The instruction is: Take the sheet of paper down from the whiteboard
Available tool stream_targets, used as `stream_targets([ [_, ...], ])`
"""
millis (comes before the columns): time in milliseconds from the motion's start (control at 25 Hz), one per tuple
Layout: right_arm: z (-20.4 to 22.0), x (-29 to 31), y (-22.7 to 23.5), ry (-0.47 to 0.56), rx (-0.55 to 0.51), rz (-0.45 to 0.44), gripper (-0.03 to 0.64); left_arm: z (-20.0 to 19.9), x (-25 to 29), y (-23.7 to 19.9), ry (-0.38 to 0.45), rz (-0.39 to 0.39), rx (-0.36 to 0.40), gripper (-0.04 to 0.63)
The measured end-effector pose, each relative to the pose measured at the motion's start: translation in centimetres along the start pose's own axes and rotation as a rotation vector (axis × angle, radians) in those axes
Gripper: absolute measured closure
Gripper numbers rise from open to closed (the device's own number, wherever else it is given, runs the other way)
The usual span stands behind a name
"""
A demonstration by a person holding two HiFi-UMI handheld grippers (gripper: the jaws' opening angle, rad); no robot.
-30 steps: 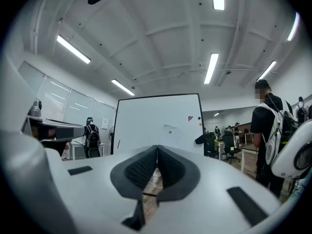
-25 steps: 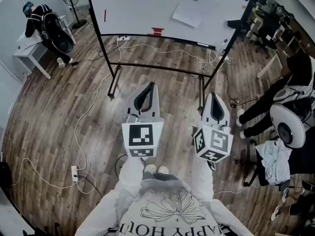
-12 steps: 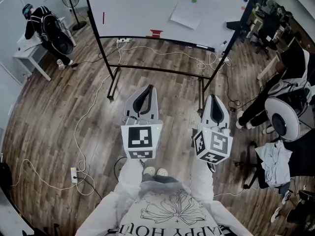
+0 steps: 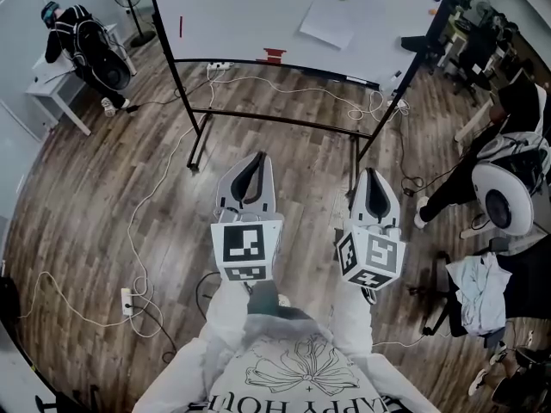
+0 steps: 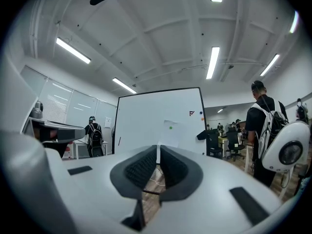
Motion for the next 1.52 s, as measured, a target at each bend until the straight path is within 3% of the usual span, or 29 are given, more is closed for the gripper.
stream_targets([
  [520, 0.2, 9.7, 0.8, 0.018, -0.022, 0.013, 0.607, 0.3, 9.7, -2.8, 0.029, 0.028, -0.016, 0.586],
  [680, -0.3, 14.4, 0.2, 0.035, -0.036, -0.004, 0.558, -0.1, 14.1, -4.6, 0.053, 0.048, -0.015, 0.586],
  [920, -1.6, 21.3, -0.6, 0.052, -0.047, 0.012, 0.546, -1.1, 20.9, -7.6, 0.069, 0.092, -0.013, 0.530],
  [1520, 0.5, 32.3, -0.1, -0.006, -0.045, 0.066, 0.543, 0.4, 32.6, -12.0, 0.026, 0.145, -0.028, 0.498],
])
Point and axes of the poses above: the fingertips, and each gripper's own axes: x forward along the fingers, y to its right, z out of its underside, the point moved 7 cm from there along -x, backward along the fingers, and after that the axes turned 5 degrees about z, right-handed, at the moved point
